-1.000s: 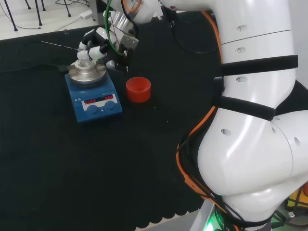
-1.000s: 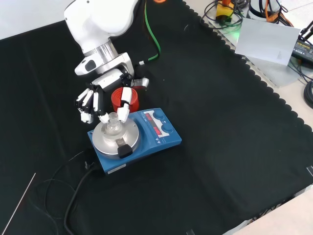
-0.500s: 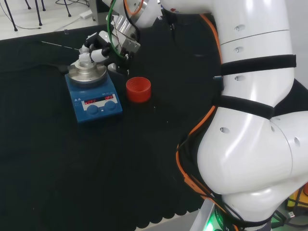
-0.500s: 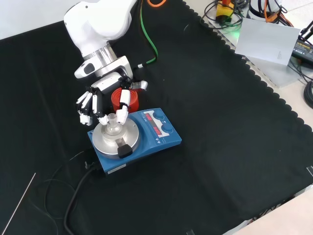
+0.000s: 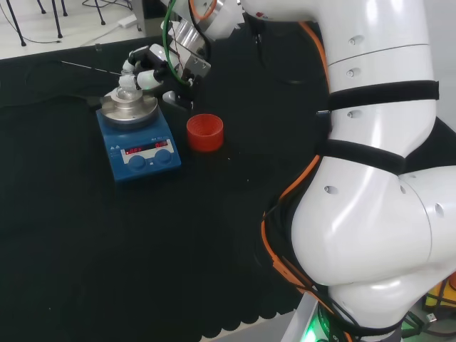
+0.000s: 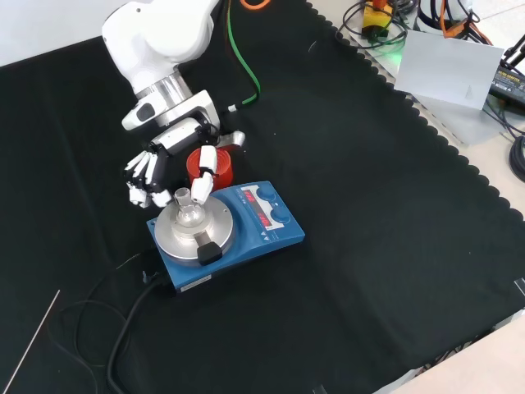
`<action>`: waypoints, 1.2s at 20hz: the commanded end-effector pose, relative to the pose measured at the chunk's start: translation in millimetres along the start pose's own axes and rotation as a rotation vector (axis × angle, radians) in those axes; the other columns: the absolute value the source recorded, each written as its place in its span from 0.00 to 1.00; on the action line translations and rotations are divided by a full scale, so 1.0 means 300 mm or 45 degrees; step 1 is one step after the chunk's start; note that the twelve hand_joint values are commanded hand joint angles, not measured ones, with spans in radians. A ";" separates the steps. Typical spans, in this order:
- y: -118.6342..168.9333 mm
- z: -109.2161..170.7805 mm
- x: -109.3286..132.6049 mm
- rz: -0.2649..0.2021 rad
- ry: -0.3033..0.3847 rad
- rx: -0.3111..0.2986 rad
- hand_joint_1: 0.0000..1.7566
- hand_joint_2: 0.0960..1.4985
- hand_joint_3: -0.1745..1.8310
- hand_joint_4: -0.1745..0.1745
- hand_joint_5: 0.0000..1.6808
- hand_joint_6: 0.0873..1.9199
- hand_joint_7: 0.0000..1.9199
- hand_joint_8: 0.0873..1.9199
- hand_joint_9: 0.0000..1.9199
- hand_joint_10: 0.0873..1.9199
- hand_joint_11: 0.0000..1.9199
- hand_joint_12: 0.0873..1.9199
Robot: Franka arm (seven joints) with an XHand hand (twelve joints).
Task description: Place the round-bottom flask on the heater.
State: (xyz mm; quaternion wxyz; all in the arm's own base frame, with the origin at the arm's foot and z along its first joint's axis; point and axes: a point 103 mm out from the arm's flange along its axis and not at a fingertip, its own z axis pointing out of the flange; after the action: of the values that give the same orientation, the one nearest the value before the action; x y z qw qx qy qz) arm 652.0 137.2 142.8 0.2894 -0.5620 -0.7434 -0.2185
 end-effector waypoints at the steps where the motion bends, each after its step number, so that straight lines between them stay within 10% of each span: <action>1: 0.006 0.020 0.014 -0.009 0.007 0.070 0.45 0.36 0.37 0.48 0.26 0.25 0.12 0.24 0.20 0.28 0.00 0.66; 24: -0.189 -0.172 0.098 -0.012 -0.083 -0.024 0.42 0.35 0.34 0.53 0.25 0.09 0.08 0.24 0.17 0.29 0.00 0.61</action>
State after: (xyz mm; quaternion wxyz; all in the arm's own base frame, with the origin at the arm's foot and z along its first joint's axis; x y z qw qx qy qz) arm 616.8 121.8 184.9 0.2759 -0.5602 -0.7536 -0.2053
